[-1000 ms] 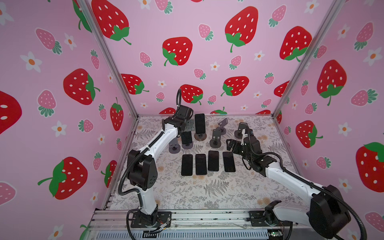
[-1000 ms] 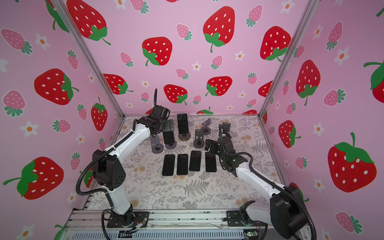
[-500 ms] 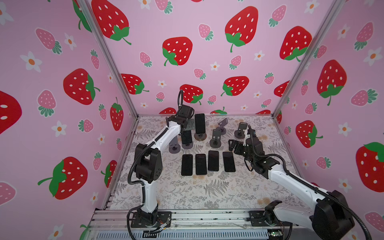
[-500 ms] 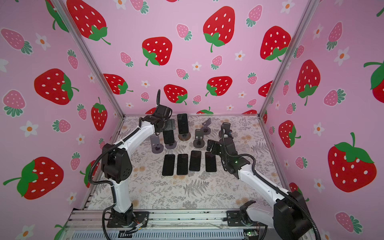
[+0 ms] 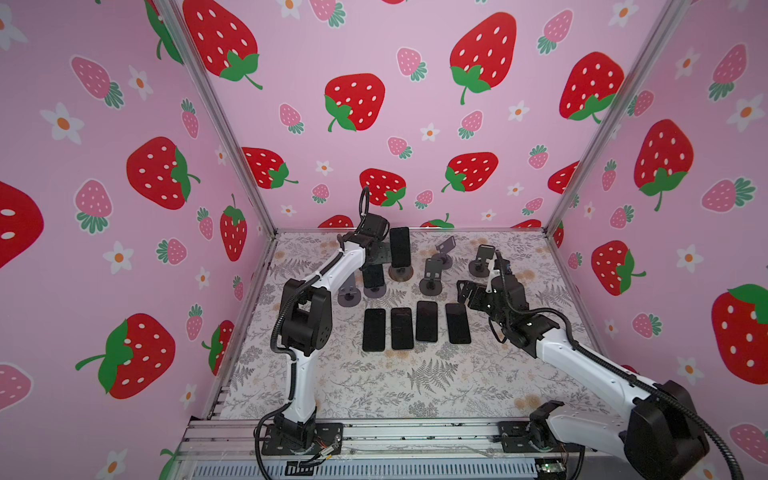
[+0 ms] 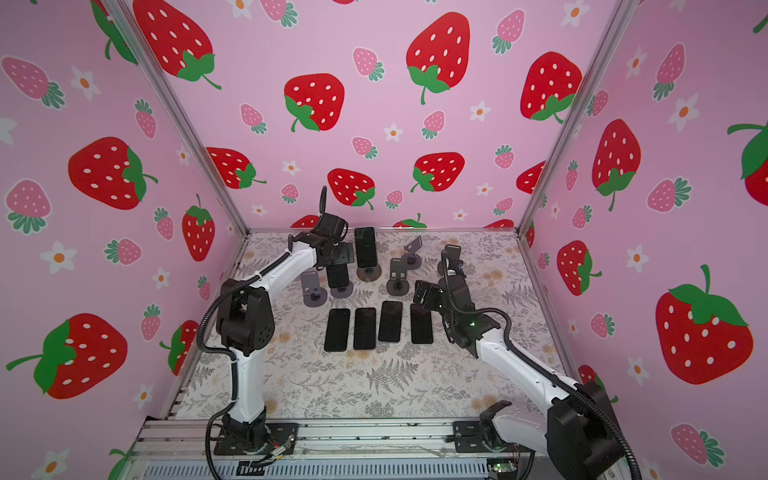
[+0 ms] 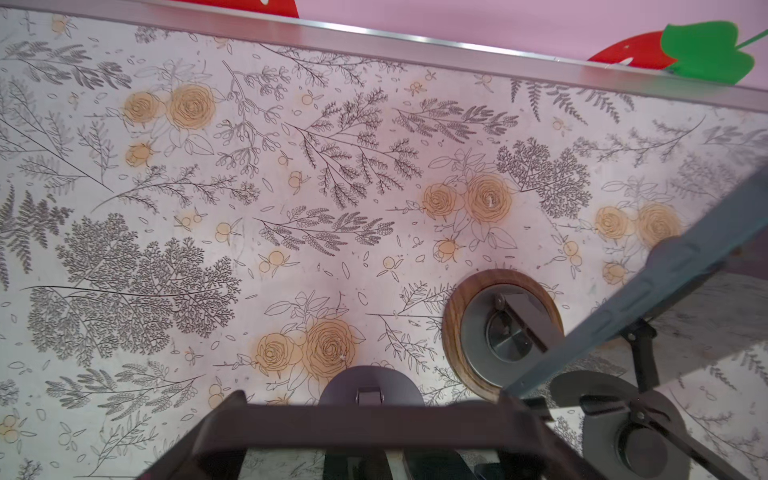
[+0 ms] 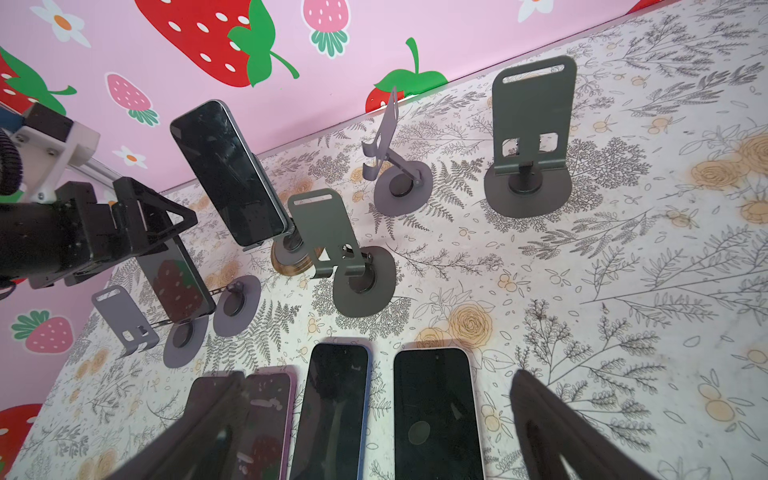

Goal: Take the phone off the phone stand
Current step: 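Close the left gripper on a standing black phone and lift it off its stand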

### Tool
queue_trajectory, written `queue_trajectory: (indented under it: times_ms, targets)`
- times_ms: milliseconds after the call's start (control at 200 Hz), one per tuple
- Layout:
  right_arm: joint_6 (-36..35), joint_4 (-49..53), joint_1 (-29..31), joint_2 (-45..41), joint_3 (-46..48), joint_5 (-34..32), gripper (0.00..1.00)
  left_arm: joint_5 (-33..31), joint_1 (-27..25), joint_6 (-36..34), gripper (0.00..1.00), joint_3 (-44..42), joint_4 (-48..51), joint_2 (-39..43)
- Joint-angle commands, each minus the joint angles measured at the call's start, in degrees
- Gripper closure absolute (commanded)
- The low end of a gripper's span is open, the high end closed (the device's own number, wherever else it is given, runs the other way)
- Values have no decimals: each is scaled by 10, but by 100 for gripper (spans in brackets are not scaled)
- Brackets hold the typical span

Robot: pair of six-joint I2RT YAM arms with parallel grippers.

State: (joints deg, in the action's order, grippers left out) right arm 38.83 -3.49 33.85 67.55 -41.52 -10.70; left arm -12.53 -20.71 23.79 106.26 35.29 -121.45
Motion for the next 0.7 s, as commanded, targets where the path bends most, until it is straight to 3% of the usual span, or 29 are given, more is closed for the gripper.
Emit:
queue_trajectory:
  times_ms: [0,430,695]
  targets:
    - [0,0,-2,4,-11,2,0,16,5,1,12,28,-5,-2]
    - [7,-2,-1,9,-7,3,0,8,5,-11,33,-4,-22,38]
    - [12,-8,-2,21,-8,13,0,7,3,-20,33,2,3,73]
